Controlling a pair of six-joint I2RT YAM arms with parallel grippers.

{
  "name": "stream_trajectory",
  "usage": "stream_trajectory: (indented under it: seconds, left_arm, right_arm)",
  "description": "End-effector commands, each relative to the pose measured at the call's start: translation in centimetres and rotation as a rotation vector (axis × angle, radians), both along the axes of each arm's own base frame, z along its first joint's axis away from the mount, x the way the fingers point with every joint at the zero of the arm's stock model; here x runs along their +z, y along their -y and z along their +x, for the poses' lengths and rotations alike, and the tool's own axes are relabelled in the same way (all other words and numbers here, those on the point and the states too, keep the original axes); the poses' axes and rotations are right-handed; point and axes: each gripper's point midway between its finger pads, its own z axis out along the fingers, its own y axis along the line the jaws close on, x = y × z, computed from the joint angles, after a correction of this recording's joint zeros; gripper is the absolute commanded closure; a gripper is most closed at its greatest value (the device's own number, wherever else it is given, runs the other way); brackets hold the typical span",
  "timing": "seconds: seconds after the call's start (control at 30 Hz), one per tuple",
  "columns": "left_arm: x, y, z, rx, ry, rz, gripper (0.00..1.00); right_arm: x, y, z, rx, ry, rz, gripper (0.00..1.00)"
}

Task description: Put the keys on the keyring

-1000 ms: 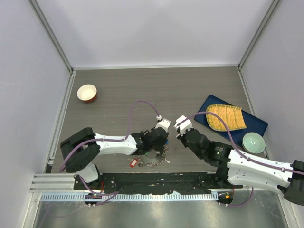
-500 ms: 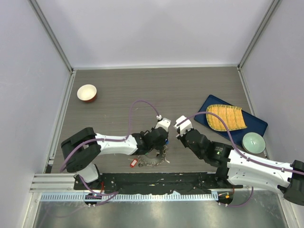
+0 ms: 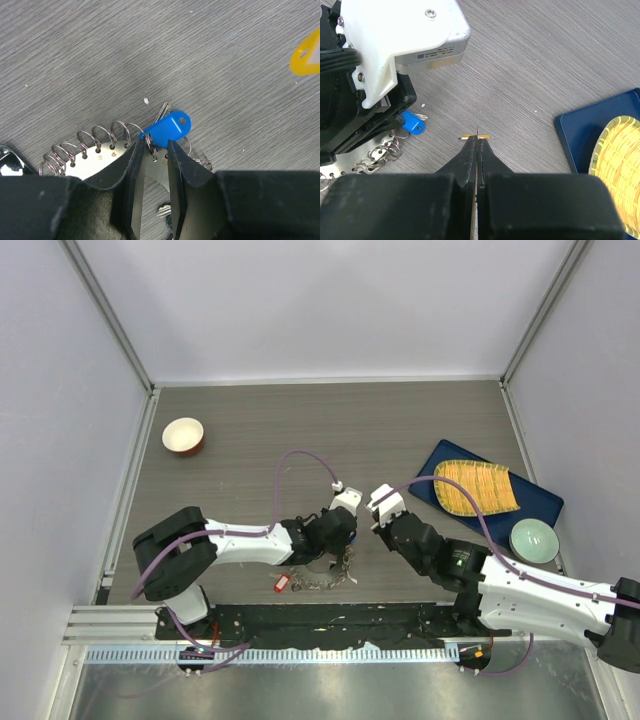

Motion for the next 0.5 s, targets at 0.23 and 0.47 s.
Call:
stream_trajectory:
  seconds: [0.23, 0.47]
  left_arm:
    - [0.64, 0.27, -0.14, 0.038, 0.007, -0.008, 0.71]
    - [0.21, 0.44, -0.16, 0.036, 0.008, 0.012, 0.72]
  right_arm:
    - [1.49, -0.63, 0.35, -0.008, 0.027, 0.076, 0.99]
    - [1.39, -0.56, 0.31, -0.007, 0.026, 0.078, 0.99]
